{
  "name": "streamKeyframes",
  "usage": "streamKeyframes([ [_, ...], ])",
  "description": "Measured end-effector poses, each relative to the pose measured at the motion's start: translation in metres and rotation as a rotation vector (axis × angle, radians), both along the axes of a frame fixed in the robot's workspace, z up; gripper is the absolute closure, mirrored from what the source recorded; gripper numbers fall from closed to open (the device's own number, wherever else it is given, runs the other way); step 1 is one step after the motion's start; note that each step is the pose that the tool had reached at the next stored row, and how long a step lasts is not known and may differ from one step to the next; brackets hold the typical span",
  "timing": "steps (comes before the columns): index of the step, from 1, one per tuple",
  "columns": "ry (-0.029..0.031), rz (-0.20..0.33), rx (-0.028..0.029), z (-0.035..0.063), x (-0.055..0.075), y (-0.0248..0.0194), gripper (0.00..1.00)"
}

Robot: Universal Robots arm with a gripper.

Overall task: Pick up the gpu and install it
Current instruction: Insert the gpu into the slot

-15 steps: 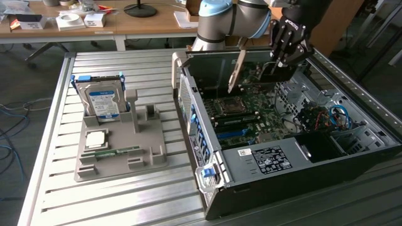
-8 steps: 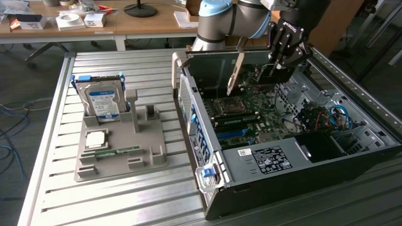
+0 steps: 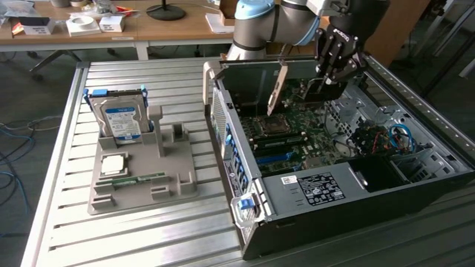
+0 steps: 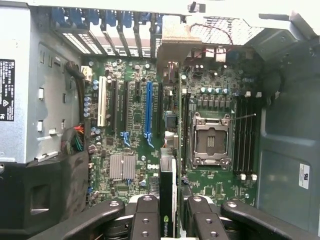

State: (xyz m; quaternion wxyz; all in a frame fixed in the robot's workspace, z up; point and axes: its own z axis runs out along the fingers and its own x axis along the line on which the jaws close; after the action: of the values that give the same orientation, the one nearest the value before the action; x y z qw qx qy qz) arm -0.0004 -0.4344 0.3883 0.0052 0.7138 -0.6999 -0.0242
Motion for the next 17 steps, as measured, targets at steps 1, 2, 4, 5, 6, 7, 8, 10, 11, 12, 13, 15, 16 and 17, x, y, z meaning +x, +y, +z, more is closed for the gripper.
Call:
streamKeyframes([
  [1, 0.0000, 0.001, 0.0000, -0.0002, -0.0003, -0.0009, 0.74],
  [2, 0.0000, 0.002, 0.0000, -0.0003, -0.0006, -0.0019, 0.74],
  [4, 0.0000, 0.004, 0.0000, -0.0003, -0.0011, -0.0042, 0.74],
  [5, 0.0000, 0.004, 0.0000, -0.0004, -0.0013, -0.0049, 0.74],
  [6, 0.0000, 0.005, 0.0000, -0.0004, -0.0014, -0.0055, 0.74],
  [7, 0.0000, 0.005, 0.0001, -0.0005, -0.0015, -0.0059, 0.74],
  [8, -0.0001, 0.005, 0.0002, -0.0008, -0.0019, -0.0061, 0.74],
  [10, 0.0000, 0.005, 0.0000, -0.0015, -0.0039, -0.0065, 0.74],
  [11, 0.0000, 0.005, 0.0000, -0.0020, -0.0050, -0.0067, 0.74],
  [12, 0.0001, 0.005, -0.0001, -0.0024, -0.0058, -0.0069, 0.74],
  [13, 0.0001, 0.005, -0.0002, -0.0027, -0.0063, -0.0072, 0.74],
  [15, 0.0000, 0.002, 0.0000, -0.0036, -0.0066, -0.0082, 0.74],
  [16, 0.0001, -0.002, 0.0000, -0.0039, -0.0067, -0.0088, 0.74],
  [17, 0.0000, -0.007, 0.0001, -0.0043, -0.0067, -0.0094, 0.74],
])
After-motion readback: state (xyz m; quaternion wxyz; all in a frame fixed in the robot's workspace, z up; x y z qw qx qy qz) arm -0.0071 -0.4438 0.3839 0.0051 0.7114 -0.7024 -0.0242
